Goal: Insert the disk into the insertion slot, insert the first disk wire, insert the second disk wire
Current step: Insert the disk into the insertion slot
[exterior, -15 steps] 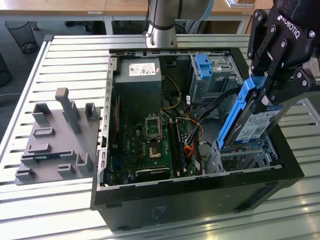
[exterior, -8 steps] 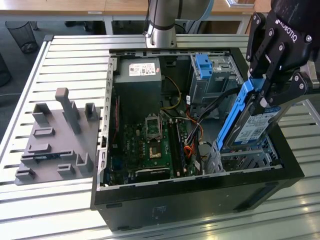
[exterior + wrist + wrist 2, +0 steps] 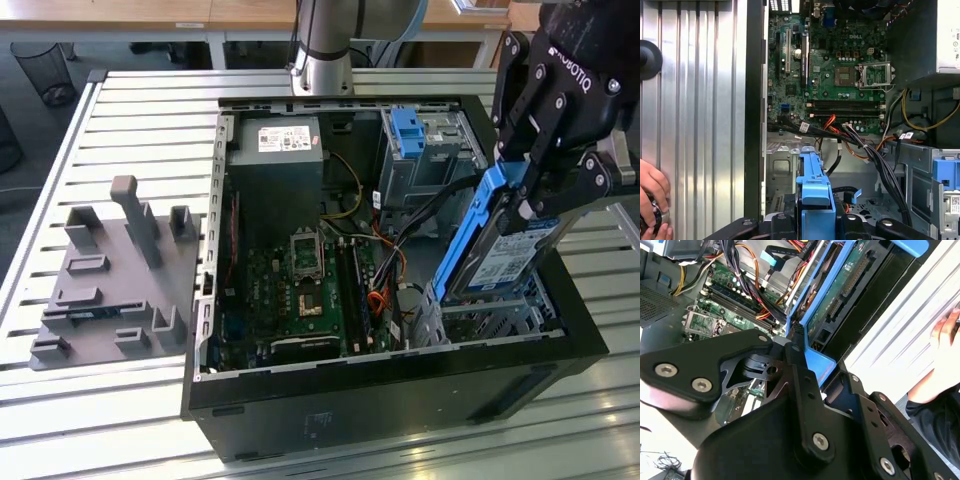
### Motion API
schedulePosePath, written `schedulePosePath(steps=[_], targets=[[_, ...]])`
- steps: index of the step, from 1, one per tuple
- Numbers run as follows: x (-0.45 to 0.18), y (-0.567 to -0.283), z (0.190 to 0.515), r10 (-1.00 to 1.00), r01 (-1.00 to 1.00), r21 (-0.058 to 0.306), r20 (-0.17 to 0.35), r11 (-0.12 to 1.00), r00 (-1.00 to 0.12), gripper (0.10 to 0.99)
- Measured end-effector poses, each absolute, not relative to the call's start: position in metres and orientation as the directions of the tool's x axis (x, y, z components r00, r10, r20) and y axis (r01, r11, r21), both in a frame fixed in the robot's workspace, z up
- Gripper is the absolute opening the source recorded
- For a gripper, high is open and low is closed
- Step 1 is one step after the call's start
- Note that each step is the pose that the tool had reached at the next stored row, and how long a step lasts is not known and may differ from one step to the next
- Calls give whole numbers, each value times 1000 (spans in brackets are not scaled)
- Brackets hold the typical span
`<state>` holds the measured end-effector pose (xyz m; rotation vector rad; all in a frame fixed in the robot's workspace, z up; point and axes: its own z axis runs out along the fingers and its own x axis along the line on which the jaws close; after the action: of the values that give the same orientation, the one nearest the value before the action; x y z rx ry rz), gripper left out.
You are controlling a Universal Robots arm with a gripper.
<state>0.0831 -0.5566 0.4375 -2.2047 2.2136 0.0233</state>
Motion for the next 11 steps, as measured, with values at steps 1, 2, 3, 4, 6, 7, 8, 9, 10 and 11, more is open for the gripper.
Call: schedulePosePath(steps=[1,2,3,4,6,7,8,9,10,11], targets=[[83,-557,437,-1000,-1000,-2,-23,4,-4,365],[83,-557,437,-1000,-1000,-2,-23,5,-5,365],[83,-557,436,-1000,-1000,-2,-23,5,-5,365],[83,-557,436,-1000,-1000,-2,-23,5,-5,365],[83,-557,434,-1000,-1000,-2,-23,5,-5,365],[83,-557,433,-1000,-1000,-2,-23,5,-5,365],[83,-557,432,-1000,-1000,-2,-23,5,-5,365],[83,-557,431,-1000,-1000,-2,-23,5,-5,365],[83,-557,430,-1000,-1000,-2,-23,5,-5,365],[83,-557,429,-1000,-1000,-2,-23,5,-5,365]])
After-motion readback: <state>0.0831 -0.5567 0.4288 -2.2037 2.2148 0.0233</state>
